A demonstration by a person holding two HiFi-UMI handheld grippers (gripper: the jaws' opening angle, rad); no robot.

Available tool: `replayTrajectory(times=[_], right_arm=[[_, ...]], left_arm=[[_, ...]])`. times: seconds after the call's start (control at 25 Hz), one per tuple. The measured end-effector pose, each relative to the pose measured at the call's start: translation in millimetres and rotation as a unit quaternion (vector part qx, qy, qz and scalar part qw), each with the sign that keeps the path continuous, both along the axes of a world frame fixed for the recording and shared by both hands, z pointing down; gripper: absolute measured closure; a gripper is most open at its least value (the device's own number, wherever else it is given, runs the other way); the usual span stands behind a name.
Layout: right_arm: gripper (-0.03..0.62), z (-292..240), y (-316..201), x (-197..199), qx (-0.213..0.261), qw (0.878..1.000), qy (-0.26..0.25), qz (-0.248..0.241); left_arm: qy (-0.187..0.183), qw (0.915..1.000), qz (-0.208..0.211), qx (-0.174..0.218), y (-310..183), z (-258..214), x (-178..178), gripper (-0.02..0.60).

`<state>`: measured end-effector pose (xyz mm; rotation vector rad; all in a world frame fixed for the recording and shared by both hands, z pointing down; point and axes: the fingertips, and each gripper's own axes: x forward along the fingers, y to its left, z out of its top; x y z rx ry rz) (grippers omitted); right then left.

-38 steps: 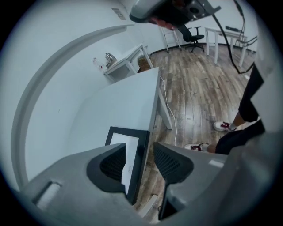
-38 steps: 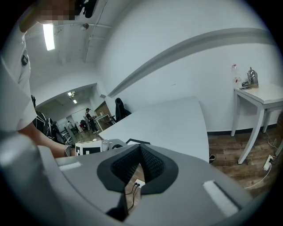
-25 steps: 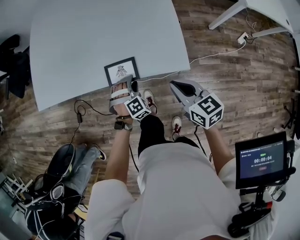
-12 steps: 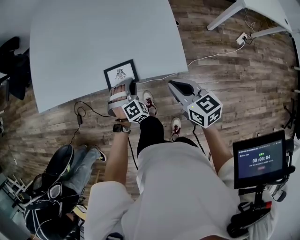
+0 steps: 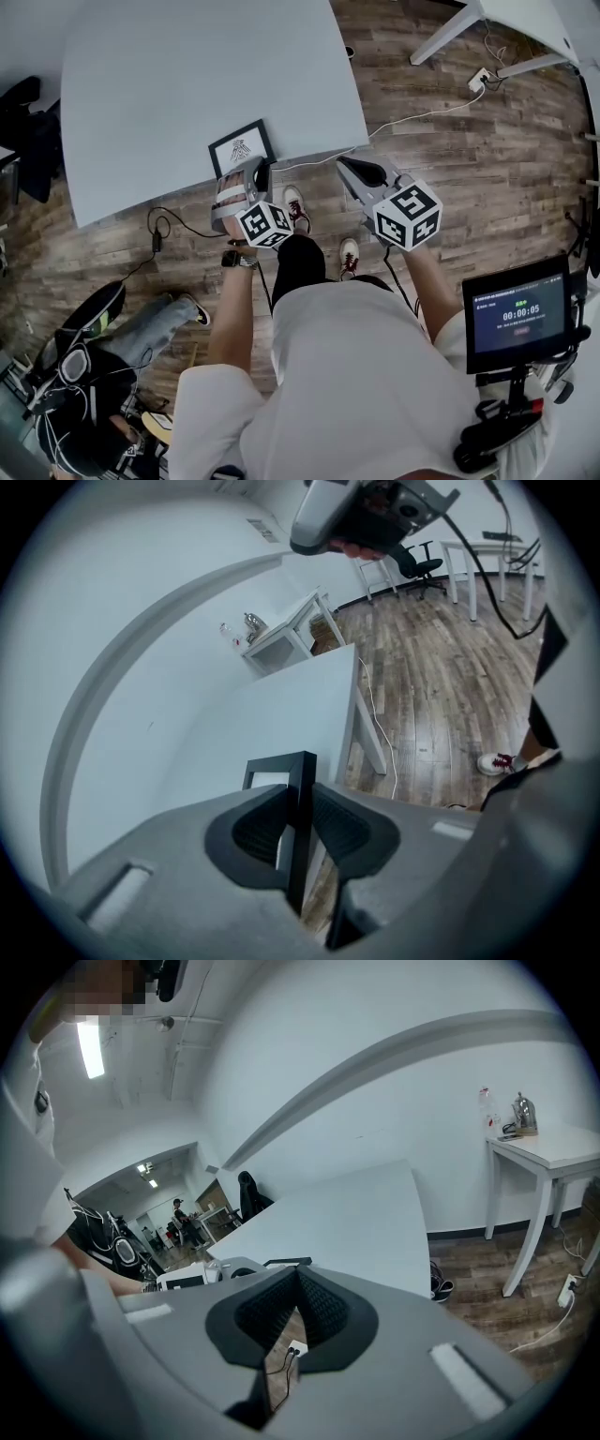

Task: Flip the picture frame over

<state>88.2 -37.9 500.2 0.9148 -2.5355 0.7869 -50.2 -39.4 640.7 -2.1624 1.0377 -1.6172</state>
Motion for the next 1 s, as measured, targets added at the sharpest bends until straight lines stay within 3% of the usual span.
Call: replayTrajectory(times=[0.28, 0.52, 0.72, 0.88, 1.0], right_arm=[[0.592, -19.6, 4.0, -9.9, 0.018, 1.000, 0.002, -0.004], [0.592, -32.8, -0.8, -26.3, 0.030, 1.000, 0.000, -0.003], [0.592, -41.9, -21.8, -44.1, 0.031, 1.000, 0.002, 0.000], [0.592, -45.7, -40.0, -56.1, 0.034, 0.999, 0.009, -0.001], [0.592, -48.8, -48.0, -59.1, 0.039, 0.999, 0.009, 0.004]], left_arm=[[0.068, 0.9963, -0.041, 0.033, -2.8, -30.0, -15.0, 0.500], [0.118, 0.9899, -0.070, 0.035, -8.0, -41.3, -26.4, 0.503], [0.208, 0.9695, -0.124, 0.037, -34.8, -62.9, -46.0, 0.503], [0.247, 0.9580, -0.141, 0.038, -52.9, -71.5, -62.7, 0.503], [0.288, 0.9421, -0.168, 0.040, -59.2, -77.0, -73.4, 0.503]])
